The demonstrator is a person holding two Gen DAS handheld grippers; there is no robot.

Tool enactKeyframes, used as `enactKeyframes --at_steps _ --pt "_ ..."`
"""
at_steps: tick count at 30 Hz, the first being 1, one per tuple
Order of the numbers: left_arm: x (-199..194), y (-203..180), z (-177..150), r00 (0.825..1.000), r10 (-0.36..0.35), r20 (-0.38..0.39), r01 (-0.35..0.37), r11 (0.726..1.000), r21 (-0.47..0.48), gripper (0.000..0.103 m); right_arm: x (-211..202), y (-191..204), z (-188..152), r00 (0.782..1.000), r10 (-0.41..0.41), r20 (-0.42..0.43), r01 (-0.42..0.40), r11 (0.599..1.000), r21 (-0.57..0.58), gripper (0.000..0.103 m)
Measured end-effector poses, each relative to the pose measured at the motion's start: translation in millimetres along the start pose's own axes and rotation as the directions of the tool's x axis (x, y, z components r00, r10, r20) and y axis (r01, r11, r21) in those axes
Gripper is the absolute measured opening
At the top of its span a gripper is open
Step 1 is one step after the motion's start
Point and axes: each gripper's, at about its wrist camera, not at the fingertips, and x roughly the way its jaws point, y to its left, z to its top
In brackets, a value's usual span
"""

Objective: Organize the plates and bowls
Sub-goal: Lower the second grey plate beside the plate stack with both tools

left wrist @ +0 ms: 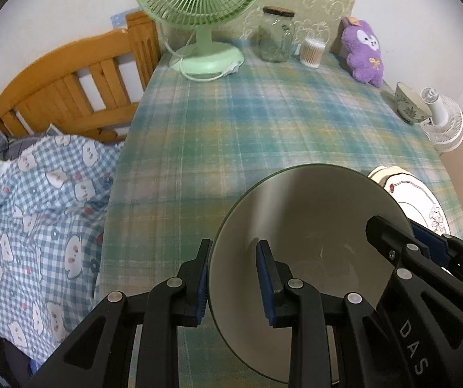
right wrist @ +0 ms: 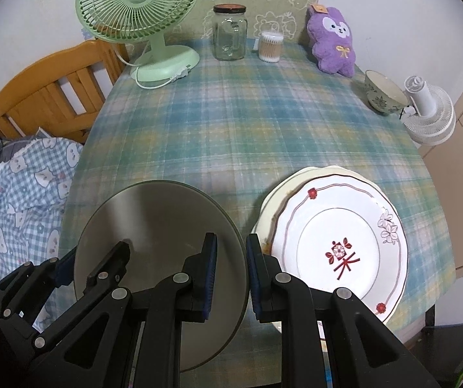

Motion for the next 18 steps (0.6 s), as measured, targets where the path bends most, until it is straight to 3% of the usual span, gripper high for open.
enactKeyframes --at_steps 18 --pt "18 -4 -2 0.999 -0.002 -0.037 0.002 1.0 0.0 0.025 23 -5 0 0.999 -0.007 -0.044 0.007 1.0 0.011 0.022"
